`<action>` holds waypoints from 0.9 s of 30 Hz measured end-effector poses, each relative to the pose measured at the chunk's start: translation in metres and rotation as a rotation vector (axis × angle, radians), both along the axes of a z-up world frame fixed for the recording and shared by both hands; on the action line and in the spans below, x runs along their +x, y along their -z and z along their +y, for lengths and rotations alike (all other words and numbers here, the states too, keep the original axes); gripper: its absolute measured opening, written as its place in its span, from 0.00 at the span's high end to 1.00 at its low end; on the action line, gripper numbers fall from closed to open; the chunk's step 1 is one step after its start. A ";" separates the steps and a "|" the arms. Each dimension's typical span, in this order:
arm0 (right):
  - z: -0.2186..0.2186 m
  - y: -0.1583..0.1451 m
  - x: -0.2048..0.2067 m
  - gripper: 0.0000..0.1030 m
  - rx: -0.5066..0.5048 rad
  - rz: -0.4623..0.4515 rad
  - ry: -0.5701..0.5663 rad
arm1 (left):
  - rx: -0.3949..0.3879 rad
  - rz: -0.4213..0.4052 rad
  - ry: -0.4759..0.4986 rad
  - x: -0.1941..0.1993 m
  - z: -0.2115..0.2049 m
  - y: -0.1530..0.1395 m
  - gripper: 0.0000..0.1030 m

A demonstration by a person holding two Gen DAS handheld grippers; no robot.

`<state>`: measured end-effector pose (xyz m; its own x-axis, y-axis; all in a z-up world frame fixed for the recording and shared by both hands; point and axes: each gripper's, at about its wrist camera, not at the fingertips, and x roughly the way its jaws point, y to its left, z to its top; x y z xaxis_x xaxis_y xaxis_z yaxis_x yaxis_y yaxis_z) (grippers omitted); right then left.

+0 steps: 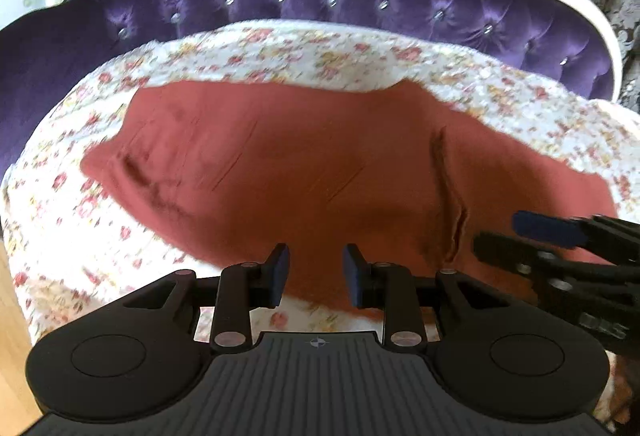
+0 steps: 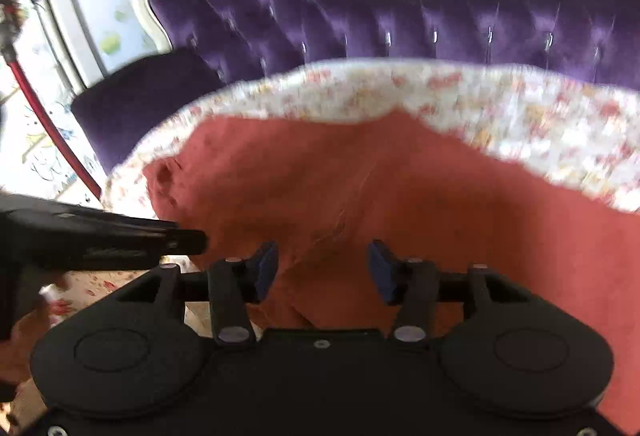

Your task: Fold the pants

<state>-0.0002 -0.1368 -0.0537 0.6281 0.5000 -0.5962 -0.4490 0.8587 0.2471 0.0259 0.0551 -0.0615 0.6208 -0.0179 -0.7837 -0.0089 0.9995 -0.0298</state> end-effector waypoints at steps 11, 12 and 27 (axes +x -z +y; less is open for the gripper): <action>-0.120 0.019 0.010 0.62 -0.085 0.100 0.357 | -0.010 -0.039 0.160 0.031 -0.072 0.006 0.72; -0.124 0.026 0.011 0.70 -0.110 0.125 0.374 | 0.007 -0.018 0.152 0.036 -0.075 0.012 0.72; -0.070 -0.018 0.068 0.57 -0.055 -0.048 0.057 | -0.017 0.028 0.030 0.089 -0.020 0.013 0.67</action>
